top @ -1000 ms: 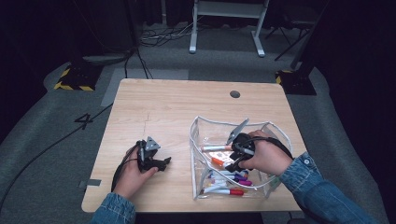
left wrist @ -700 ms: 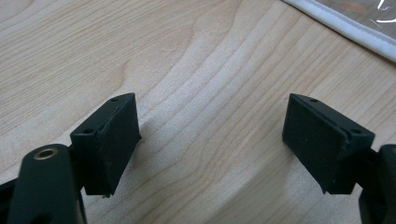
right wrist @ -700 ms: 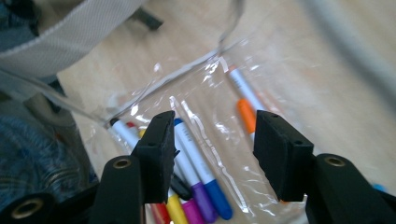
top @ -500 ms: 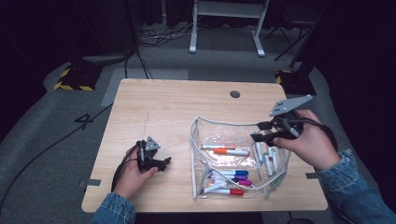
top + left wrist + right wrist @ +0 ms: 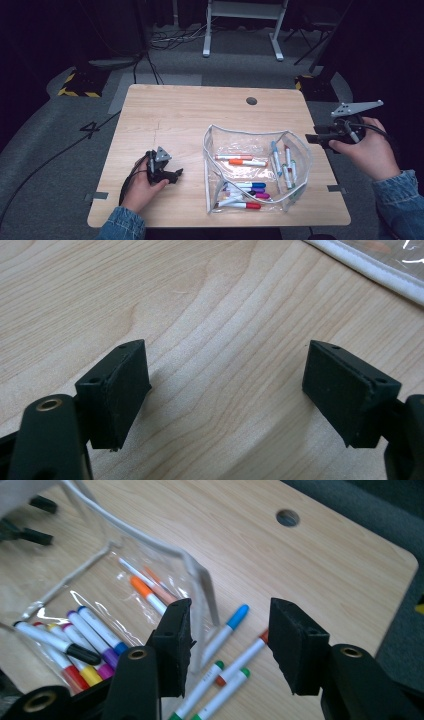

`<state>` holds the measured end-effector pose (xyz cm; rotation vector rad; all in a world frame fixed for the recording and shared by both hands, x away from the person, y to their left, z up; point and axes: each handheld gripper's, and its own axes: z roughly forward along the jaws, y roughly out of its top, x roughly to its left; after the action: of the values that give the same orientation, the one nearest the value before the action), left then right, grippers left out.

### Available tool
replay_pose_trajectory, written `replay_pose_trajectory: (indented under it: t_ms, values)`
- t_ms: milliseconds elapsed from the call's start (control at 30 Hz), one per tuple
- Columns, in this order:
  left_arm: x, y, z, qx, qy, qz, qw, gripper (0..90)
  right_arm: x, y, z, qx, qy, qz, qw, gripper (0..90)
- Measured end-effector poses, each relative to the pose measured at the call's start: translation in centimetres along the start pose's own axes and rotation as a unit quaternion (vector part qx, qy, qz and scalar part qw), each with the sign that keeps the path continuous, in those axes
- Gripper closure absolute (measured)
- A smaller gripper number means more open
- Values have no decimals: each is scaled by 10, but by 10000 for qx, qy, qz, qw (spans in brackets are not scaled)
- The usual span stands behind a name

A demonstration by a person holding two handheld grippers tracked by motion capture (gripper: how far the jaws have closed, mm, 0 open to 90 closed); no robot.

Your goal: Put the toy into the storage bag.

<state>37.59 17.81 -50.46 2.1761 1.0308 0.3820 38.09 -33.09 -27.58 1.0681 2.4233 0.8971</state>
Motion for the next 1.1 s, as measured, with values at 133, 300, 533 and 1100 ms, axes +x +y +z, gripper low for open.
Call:
replay_pose_trajectory:
  t_ms: [133,300,533,1100]
  values:
    - [0,0,0,1,1,-1,10000,193,-11,-21,10,238,-274,94,9993,532]
    - [0,0,0,1,0,-1,10000,193,-18,-59,44,635,-63,448,9970,521]
    - [0,0,0,3,-2,-2,10000,193,-17,-89,77,941,179,672,9931,522]
    - [0,0,0,1,0,0,10000,193,-9,-132,133,1519,226,954,9835,542]
